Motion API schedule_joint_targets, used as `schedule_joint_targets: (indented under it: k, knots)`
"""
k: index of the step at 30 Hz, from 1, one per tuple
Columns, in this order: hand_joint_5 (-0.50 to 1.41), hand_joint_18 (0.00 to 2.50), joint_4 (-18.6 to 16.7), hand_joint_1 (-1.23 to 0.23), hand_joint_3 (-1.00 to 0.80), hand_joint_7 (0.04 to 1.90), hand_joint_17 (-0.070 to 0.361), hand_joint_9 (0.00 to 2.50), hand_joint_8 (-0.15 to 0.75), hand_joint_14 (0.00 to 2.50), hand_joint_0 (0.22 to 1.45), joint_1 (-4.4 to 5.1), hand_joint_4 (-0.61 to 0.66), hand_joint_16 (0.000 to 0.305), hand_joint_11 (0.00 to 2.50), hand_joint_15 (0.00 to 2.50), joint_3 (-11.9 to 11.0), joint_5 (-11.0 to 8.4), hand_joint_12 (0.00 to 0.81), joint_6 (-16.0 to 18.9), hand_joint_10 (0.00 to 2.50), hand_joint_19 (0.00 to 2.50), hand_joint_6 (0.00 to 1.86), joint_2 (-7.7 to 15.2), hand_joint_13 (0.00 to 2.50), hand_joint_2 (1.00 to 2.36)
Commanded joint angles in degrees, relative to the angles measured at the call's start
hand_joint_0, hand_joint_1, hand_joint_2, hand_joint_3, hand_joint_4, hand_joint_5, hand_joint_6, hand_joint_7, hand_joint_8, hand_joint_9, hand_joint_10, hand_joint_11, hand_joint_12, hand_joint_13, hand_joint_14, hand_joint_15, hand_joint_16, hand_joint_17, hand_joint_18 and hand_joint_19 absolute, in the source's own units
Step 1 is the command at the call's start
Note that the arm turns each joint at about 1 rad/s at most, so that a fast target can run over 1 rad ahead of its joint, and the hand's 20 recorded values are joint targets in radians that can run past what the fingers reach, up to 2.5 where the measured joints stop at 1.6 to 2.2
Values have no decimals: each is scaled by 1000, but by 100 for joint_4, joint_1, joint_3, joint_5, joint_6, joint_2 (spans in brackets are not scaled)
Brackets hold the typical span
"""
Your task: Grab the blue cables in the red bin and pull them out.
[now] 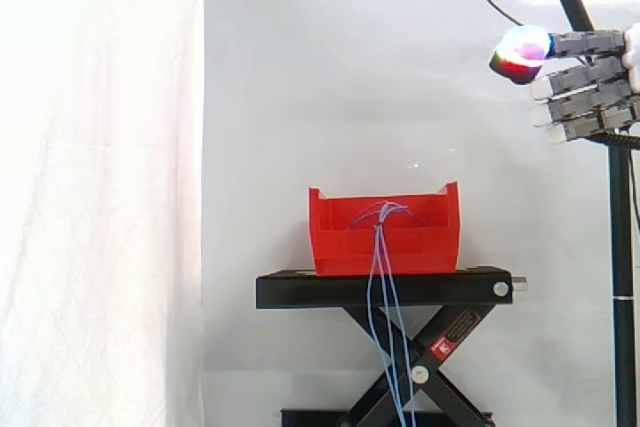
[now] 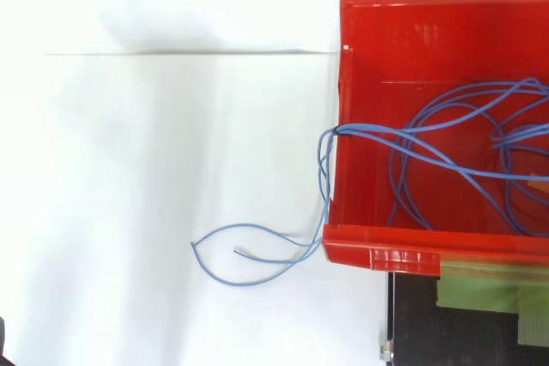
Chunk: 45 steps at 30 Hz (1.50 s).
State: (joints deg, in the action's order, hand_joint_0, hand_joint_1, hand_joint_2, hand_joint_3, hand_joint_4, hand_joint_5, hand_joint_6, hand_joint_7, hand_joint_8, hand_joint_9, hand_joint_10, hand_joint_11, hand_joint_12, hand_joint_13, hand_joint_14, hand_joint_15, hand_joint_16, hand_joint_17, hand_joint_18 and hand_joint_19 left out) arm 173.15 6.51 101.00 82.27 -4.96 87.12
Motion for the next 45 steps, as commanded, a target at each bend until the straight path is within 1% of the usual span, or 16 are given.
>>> schedule_joint_targets:
  k: [1,23,32,45]
  knots:
    - [439,130,0,-825,-1000,243,104,492,225,6,764,-1,118,46,152,139,-1,0,316,0,5,152,8,-2,338,1000]
    - [443,145,0,-832,-1000,244,103,509,229,6,766,8,126,46,157,146,-1,0,319,0,8,150,8,-2,348,1000]
    - [399,138,0,-884,-1000,245,104,486,226,5,761,-1,113,46,144,144,-1,0,320,0,4,150,9,-2,333,1000]
    - [419,137,0,-889,-1000,244,104,489,227,6,763,-1,120,46,153,138,-1,-18,320,0,5,150,9,-2,336,1000]
